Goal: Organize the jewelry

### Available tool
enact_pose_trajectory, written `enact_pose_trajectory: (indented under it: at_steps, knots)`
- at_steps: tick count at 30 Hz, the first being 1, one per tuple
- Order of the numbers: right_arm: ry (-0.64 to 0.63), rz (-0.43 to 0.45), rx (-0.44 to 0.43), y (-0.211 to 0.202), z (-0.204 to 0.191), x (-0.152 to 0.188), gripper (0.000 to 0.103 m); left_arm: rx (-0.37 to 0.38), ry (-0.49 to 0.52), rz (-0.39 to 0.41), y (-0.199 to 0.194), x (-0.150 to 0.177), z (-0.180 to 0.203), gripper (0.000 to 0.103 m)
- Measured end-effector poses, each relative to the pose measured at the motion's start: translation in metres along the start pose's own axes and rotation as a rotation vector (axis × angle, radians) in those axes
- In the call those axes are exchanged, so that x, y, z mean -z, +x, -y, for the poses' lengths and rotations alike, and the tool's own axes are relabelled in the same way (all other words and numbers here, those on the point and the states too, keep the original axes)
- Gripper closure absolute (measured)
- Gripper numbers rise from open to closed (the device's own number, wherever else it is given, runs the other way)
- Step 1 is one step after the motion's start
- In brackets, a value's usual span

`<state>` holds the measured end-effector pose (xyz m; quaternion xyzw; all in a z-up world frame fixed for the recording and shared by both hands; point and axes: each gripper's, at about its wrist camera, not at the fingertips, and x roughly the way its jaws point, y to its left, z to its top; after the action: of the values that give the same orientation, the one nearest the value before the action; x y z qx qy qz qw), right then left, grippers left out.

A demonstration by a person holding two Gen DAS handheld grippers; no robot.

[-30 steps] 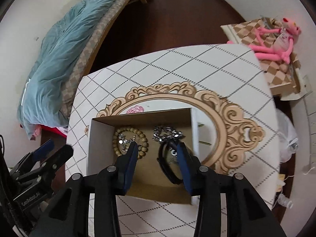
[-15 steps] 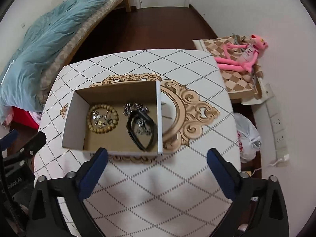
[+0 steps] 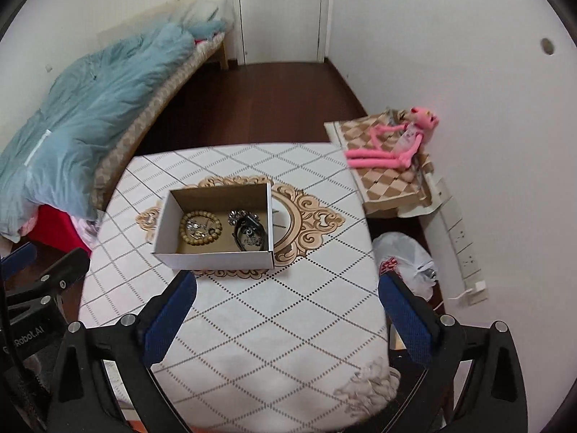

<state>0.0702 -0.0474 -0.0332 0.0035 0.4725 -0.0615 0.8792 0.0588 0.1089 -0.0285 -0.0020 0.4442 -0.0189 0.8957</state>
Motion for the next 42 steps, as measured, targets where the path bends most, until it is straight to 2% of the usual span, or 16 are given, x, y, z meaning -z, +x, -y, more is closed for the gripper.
enact_pose_trajectory:
  at_steps: [5, 10, 20, 30, 42]
  knots:
    - [0.004, 0.091, -0.003, -0.057, 0.002, 0.007, 0.001, -0.023, 0.012, 0.074, -0.051, 0.004, 0.001, 0.000]
    - [0.004, 0.173, 0.005, -0.103, 0.002, 0.013, 0.001, -0.027, 0.014, 0.109, -0.085, 0.009, -0.001, 0.000]
    - [-0.005, 0.235, -0.010, -0.158, 0.001, 0.025, 0.000, -0.018, -0.008, 0.143, -0.128, 0.020, -0.004, 0.000]
    - [-0.006, 0.224, -0.012, -0.161, 0.003, 0.023, 0.000, -0.019, -0.011, 0.131, -0.128, 0.020, -0.005, 0.000]
    - [0.000, 0.135, 0.020, -0.098, 0.001, -0.017, 0.000, -0.048, -0.017, 0.008, -0.066, -0.016, -0.003, 0.000]
